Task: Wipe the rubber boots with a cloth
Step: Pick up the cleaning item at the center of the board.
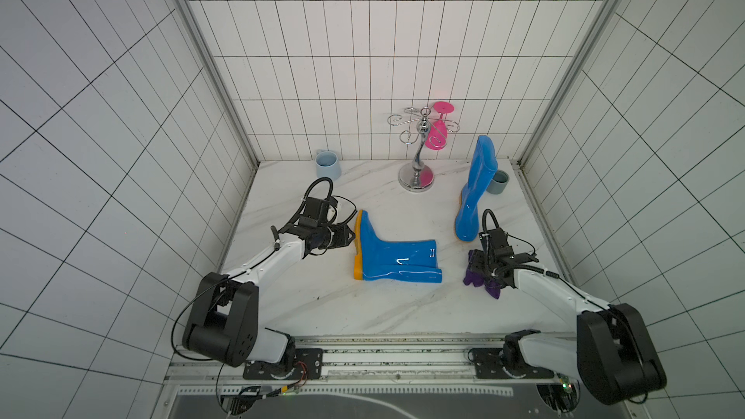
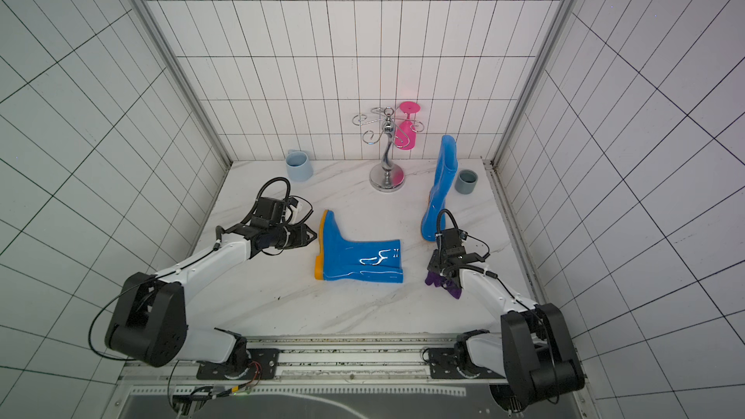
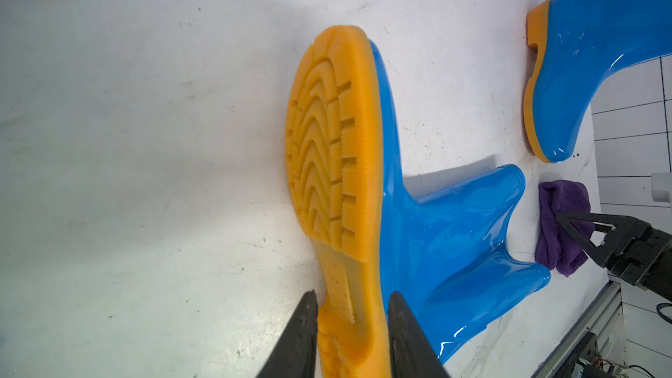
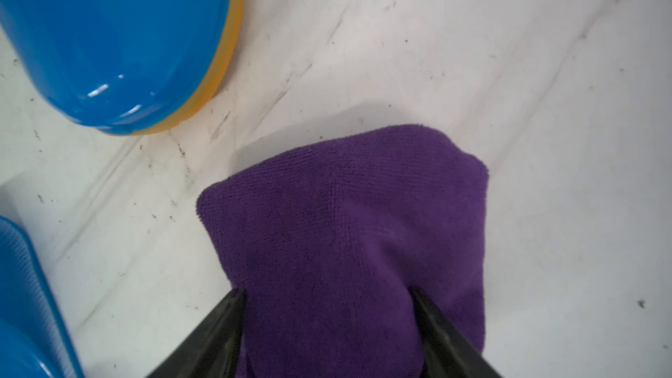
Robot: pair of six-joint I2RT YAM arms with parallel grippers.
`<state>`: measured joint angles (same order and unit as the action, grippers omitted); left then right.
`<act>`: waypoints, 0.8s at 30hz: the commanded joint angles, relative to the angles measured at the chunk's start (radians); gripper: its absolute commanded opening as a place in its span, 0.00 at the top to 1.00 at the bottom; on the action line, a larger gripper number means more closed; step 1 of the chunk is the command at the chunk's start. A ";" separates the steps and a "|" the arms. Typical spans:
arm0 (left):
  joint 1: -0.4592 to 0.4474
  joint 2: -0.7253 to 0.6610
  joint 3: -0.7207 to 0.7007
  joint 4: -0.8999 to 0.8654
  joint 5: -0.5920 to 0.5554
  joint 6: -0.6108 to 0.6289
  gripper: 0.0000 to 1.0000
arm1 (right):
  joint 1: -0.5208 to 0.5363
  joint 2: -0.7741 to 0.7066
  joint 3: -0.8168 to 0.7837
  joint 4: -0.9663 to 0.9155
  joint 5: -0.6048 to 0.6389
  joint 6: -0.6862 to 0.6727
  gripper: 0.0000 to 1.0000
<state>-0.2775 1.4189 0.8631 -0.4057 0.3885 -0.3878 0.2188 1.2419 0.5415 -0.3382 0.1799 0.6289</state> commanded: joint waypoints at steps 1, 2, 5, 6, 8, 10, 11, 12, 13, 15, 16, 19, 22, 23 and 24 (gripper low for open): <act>0.004 -0.010 -0.015 0.039 -0.007 -0.009 0.67 | -0.015 0.032 -0.058 0.076 0.008 0.010 0.35; 0.004 -0.005 -0.016 0.038 0.000 -0.009 0.67 | -0.017 0.040 -0.061 0.090 -0.004 0.007 0.40; 0.004 0.003 -0.024 0.054 0.032 -0.013 0.67 | -0.020 0.048 -0.067 0.126 -0.039 -0.005 0.60; 0.004 0.004 -0.025 0.059 0.042 -0.013 0.67 | -0.020 0.048 -0.068 0.133 -0.047 -0.008 0.72; 0.004 0.003 -0.030 0.066 0.065 -0.009 0.67 | -0.022 0.044 -0.067 0.149 -0.068 -0.016 0.96; 0.003 -0.005 -0.046 0.071 0.075 -0.010 0.67 | -0.022 0.038 -0.062 0.155 -0.073 -0.024 1.00; 0.003 -0.010 -0.055 0.071 0.078 -0.007 0.67 | -0.022 0.032 -0.060 0.156 -0.077 -0.029 1.00; 0.003 -0.014 -0.060 0.071 0.080 -0.006 0.67 | -0.022 0.026 -0.058 0.156 -0.081 -0.035 1.00; 0.002 -0.020 -0.072 0.074 0.082 -0.006 0.67 | -0.021 0.015 -0.055 0.154 -0.088 -0.042 1.00; -0.005 -0.027 -0.088 0.078 0.081 -0.006 0.67 | -0.020 -0.017 -0.051 0.150 -0.098 -0.059 1.00; -0.011 -0.028 -0.094 0.080 0.076 -0.006 0.67 | -0.020 -0.041 -0.048 0.148 -0.106 -0.073 1.00; -0.036 -0.023 -0.104 0.095 0.074 -0.002 0.67 | -0.018 -0.111 -0.031 0.115 -0.114 -0.109 1.00; -0.056 -0.023 -0.101 0.109 0.070 -0.002 0.67 | -0.016 -0.175 0.002 0.055 -0.112 -0.147 1.00; -0.061 -0.023 -0.098 0.112 0.071 -0.002 0.67 | -0.016 -0.198 0.012 0.038 -0.119 -0.159 1.00; -0.063 -0.022 -0.095 0.115 0.070 0.000 0.67 | -0.016 -0.218 0.021 0.022 -0.125 -0.169 1.00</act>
<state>-0.3313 1.4147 0.7650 -0.3382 0.4526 -0.3931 0.2035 1.0668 0.5262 -0.2424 0.0692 0.5125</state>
